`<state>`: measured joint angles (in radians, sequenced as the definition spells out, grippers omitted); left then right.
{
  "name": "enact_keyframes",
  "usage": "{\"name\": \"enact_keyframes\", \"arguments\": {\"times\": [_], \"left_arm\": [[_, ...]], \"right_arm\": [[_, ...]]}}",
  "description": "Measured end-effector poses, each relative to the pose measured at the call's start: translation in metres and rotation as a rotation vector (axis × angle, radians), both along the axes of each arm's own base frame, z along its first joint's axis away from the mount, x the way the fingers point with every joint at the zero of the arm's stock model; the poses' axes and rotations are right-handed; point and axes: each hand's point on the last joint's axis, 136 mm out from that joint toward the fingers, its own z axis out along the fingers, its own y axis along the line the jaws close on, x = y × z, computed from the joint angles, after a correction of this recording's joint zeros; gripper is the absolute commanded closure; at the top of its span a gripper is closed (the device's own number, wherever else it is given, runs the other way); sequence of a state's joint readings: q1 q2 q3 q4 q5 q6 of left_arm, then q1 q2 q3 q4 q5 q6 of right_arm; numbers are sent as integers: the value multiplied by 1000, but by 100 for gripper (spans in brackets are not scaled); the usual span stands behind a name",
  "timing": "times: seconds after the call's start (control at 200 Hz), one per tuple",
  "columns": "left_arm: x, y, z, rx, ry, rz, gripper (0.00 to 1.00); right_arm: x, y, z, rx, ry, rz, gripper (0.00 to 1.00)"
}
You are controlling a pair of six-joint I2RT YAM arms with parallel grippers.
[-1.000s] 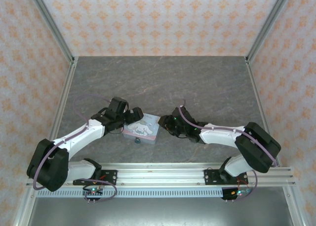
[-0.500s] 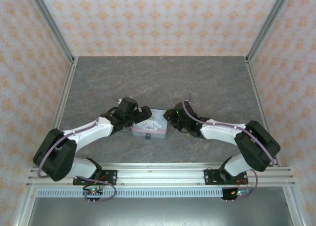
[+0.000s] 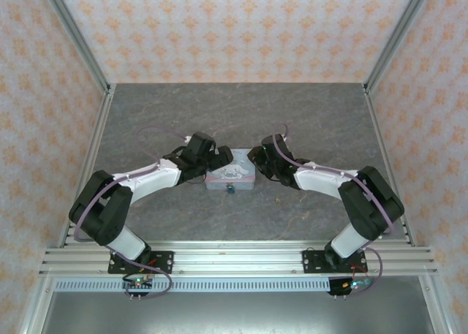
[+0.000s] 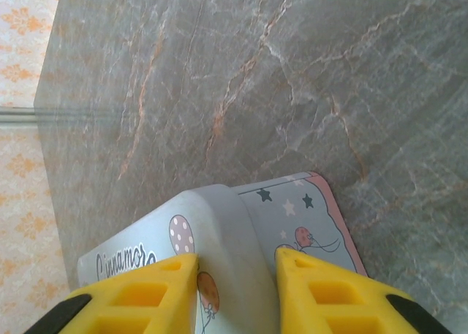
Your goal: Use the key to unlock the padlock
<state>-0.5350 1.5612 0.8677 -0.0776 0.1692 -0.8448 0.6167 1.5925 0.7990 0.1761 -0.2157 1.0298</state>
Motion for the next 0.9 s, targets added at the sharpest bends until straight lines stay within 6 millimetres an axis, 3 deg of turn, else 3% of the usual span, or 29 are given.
{"name": "enact_keyframes", "arguments": {"times": [0.2, 0.405, 0.55, 0.721, 0.901], "left_arm": [[2, 0, -1, 6, -2, 5, 0], [4, -5, 1, -11, -3, -5, 0], [4, -10, 5, -21, -13, -15, 0], [10, -5, 21, -37, -49, -1, 0], [15, 17, 57, -57, -118, 41, 0]], "right_arm": [[3, 0, 0, 5, 0, -8, 59], [8, -2, 5, 40, -1, -7, 16], [11, -17, 20, 60, -27, -10, 1], [17, -58, 48, 24, -78, -57, 1], [19, -98, 62, -216, -74, -62, 1]]}}
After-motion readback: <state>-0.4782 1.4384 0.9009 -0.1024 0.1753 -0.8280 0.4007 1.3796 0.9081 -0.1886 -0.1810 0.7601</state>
